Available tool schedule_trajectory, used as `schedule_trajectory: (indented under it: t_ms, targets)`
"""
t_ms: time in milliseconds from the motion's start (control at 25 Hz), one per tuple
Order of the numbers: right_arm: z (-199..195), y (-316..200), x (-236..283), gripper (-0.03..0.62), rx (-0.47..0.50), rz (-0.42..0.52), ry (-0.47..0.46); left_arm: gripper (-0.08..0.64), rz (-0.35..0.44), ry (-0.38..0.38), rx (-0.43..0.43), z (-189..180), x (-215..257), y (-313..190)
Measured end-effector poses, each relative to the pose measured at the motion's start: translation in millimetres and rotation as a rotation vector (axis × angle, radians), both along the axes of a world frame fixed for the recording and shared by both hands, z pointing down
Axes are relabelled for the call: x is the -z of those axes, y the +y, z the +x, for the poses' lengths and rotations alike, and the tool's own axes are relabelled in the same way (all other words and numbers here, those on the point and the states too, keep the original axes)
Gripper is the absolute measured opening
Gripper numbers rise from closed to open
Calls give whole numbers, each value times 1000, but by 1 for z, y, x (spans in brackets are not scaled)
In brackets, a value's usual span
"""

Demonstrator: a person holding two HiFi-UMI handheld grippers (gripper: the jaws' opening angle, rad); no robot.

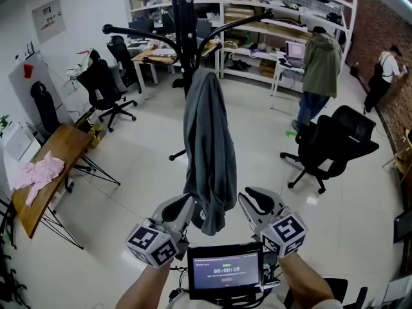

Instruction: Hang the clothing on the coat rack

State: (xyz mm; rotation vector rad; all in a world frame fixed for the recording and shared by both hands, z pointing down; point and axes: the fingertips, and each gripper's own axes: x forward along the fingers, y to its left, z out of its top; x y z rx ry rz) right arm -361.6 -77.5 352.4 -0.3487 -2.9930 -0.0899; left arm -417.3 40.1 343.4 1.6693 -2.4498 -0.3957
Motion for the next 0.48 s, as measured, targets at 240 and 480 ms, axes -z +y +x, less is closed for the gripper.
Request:
schedule_trajectory:
  t_ms: [240,480]
  targets:
    - [3,3,-4,54,3,-14,15,2,-30,2,0,5,-8,1]
    - [2,5,0,23,22,-92,8,2,-38,8,1,5,-10,1]
